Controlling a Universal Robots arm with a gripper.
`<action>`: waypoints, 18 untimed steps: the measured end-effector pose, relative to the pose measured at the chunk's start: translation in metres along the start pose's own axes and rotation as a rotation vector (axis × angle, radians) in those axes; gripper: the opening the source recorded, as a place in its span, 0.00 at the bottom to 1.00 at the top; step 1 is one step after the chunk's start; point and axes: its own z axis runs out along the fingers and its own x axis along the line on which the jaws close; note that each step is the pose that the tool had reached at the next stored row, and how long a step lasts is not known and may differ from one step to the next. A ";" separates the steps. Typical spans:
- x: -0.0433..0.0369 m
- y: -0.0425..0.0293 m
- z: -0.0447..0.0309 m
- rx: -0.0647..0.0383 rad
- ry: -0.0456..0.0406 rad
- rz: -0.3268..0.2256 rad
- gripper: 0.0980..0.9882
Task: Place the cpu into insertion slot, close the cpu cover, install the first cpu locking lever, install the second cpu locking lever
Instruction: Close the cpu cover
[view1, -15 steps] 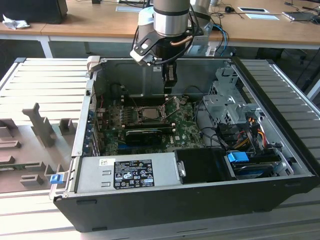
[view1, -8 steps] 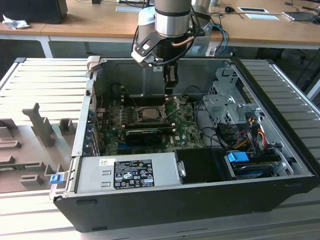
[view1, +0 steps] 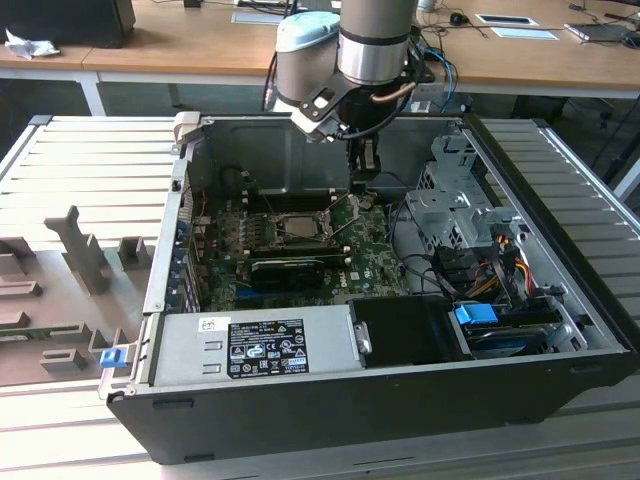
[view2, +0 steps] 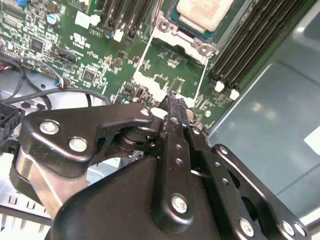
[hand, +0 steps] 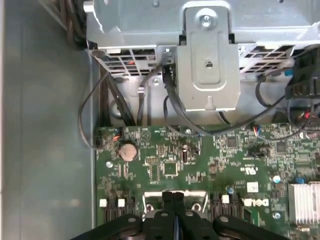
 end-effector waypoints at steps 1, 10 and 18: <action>-0.0001 0.0003 0.0008 0.000 0.0000 -0.002 0.01; 0.0001 0.0148 0.0066 0.001 0.0002 -0.004 0.01; -0.0010 0.0236 0.0209 0.005 0.0002 -0.006 0.01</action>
